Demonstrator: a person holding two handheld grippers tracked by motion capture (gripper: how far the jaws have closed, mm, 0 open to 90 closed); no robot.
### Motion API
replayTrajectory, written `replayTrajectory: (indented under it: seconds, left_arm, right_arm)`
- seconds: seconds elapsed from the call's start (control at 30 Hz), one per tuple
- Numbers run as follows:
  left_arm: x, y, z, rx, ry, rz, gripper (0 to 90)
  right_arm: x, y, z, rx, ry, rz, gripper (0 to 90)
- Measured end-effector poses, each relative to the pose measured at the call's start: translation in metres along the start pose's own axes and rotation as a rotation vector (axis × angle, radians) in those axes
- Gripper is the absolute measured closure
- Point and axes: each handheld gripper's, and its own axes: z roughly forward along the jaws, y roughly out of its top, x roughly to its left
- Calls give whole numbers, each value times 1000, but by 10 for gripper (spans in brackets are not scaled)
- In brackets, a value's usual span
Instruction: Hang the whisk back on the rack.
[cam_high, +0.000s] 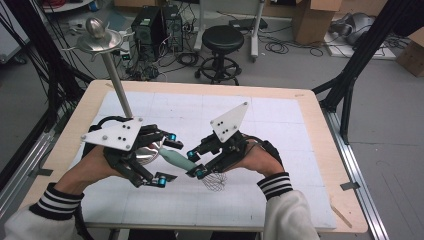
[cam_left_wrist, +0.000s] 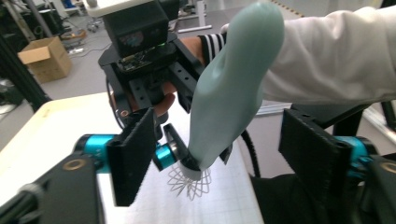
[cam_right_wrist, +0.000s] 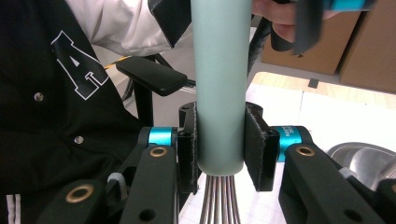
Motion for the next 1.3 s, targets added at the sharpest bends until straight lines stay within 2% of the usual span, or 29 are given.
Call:
replayTrajectory:
  seconds: [0.07,0.27,0.33,0.47,0.83,0.97,1.03,1.17,1.3]
  left_arm:
    - [1,0,2,-3,-5,2,348]
    - [1,0,6,-5,-24,16,477]
    - [1,0,7,-21,-27,22,528]
    - [1,0,7,-20,-23,33,608]
    - [0,1,7,-25,5,50,658]
    - [0,2,6,-28,28,33,662]
    - [1,3,5,-32,38,17,662]
    - [1,3,3,-13,49,-22,663]
    - [2,3,0,19,68,-37,664]
  right_arm:
    - [0,0,0,1,2,-2,694]
    - [1,1,-1,-16,7,-12,694]
    - [0,1,0,-22,6,-17,694]
    - [0,1,1,-17,14,-27,694]
    - [0,2,2,-30,12,-15,694]
    - [1,2,2,-31,3,-5,689]
    - [1,3,1,-36,-22,5,677]
    - [3,2,-4,-40,-82,85,542]
    - [4,1,-10,-38,-162,137,375]
